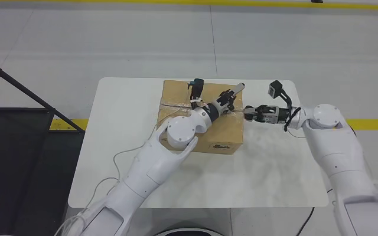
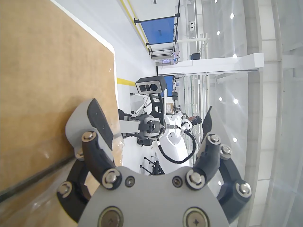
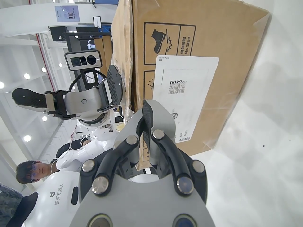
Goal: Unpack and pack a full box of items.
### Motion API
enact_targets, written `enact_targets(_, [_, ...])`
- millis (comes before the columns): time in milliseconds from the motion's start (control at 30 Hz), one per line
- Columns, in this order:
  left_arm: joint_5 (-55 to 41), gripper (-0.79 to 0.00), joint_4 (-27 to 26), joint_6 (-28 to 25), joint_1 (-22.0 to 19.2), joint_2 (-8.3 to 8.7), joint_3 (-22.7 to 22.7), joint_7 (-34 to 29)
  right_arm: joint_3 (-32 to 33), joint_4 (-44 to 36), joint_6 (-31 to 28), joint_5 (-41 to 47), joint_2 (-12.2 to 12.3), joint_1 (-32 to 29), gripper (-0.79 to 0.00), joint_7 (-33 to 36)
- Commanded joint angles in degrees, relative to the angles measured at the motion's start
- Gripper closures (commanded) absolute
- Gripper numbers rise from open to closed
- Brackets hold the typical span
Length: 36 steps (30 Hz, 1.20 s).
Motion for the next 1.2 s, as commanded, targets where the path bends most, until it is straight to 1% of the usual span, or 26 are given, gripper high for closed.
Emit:
enact_targets(0, [0.25, -0.785, -0.62, -0.14, 0.28, 0.03, -0.43, 0.13, 0.8, 0.85, -0.9, 0.76, 0.19, 0.04, 0.0, 0.17])
enact_targets(100, [0.92, -0.785, -2.86, -0.44, 1.26, 0.31, -1.74, 0.25, 2.74, 2.3, -2.92, 2.27, 0.77, -0.13, 0.0, 0.35])
enact_targets(200, [1.98, -0.785, -6.54, -0.45, 2.97, 0.88, -3.9, 0.19, 5.13, 3.63, -5.36, 3.91, 1.58, -0.6, 0.0, 0.49])
enact_targets(233, [2.44, -0.785, -7.99, -0.37, 3.69, 1.11, -4.76, 0.18, 6.0, 4.03, -6.44, 4.33, 1.89, -0.79, -0.049, 0.22])
enact_targets(300, [3.32, -0.785, -11.09, -0.24, 5.35, 1.6, -6.58, 0.12, 7.65, 4.51, -8.37, 5.6, 2.46, -1.41, -0.385, 0.56])
enact_targets(333, [3.75, -0.785, -12.78, -0.07, 6.29, 1.86, -7.63, 0.12, 8.48, 4.81, -9.39, 6.19, 2.75, -1.68, -0.622, 0.75])
enact_targets(367, [4.23, -0.785, -14.6, 0.07, 7.28, 2.13, -8.67, 0.04, 9.29, 5.28, -10.45, 6.5, 3.06, -1.89, -0.785, 0.4])
enact_targets(467, [5.79, -0.785, -20.01, 0.33, 10.51, 2.93, -11.83, -0.04, 10.97, 5.66, -12.7, 7.31, 3.67, -2.54, -0.785, -0.34])
enact_targets(633, [8.38, -0.785, -28.19, 0.42, 15.9, 4.08, -17.28, 0.69, 10.97, 5.66, -12.7, 7.31, 3.67, -2.54, -0.785, -0.34])
enact_targets(767, [9.73, -0.785, -33.32, 0.14, 20.0, 4.81, -21.83, 2.2, 10.97, 5.66, -12.7, 7.31, 3.67, -2.54, -0.785, -0.34])
enact_targets(900, [10.42, -0.785, -36.91, 0.03, 23.92, 5.33, -25.89, 4.32, 10.97, 5.66, -12.7, 7.31, 3.67, -2.54, -0.785, -0.34])
enact_targets(1167, [12.58, -0.785, -40.55, 2.42, 30.61, 6.17, -34.12, 9.35, 10.97, 5.66, -12.7, 7.31, 3.67, -2.54, -0.785, -0.34])
